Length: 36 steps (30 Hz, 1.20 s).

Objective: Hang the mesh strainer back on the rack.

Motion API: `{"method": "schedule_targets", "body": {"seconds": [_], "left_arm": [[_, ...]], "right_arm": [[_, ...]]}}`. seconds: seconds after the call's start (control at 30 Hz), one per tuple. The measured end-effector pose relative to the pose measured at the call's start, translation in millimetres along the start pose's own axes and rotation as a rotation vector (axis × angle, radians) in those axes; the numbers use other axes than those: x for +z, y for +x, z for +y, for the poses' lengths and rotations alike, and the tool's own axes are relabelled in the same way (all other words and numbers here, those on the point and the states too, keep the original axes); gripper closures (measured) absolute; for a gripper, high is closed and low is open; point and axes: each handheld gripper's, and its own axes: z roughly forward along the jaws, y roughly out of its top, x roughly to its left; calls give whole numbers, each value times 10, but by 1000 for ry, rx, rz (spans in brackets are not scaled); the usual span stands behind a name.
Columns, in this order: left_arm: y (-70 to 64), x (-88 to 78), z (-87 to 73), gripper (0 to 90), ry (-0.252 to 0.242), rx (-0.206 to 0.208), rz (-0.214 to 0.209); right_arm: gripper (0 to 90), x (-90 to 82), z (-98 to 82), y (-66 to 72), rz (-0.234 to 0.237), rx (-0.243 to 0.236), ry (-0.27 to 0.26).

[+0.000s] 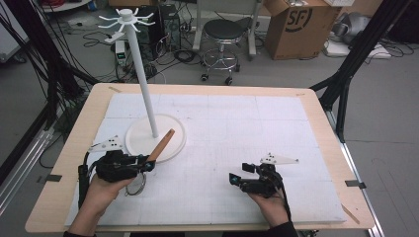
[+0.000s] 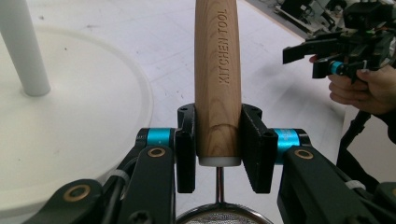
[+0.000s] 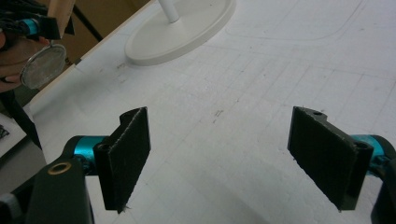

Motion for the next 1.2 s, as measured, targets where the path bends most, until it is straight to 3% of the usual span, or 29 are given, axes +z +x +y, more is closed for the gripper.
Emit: {"method": "schedule_targets", "body": {"seconds": [0.13, 0.4, 0.53, 0.67, 0.77, 0.87, 1.2], "left_arm": [[1, -50, 24, 693, -42, -18, -23], [35, -152, 54, 693, -103, -37, -28], [41, -264, 85, 693, -188, -45, -34], [17, -393, 129, 693, -296, -60, -77], [-48, -477, 181, 694, -342, -10, -77], [-105, -535, 237, 694, -368, 11, -72], [-87, -714, 358, 694, -475, 8, -75]], "right_arm": [[179, -17, 3, 1, -1, -10, -17], [170, -74, 14, 7, 6, -24, -58], [170, -80, 14, 4, 2, -21, -60], [170, -71, 12, 5, 1, -20, -58], [170, -68, 10, 0, -2, -26, -58], [170, -57, 3, -5, -3, -24, -47], [170, -47, -1, -9, -2, -22, -48]]}}
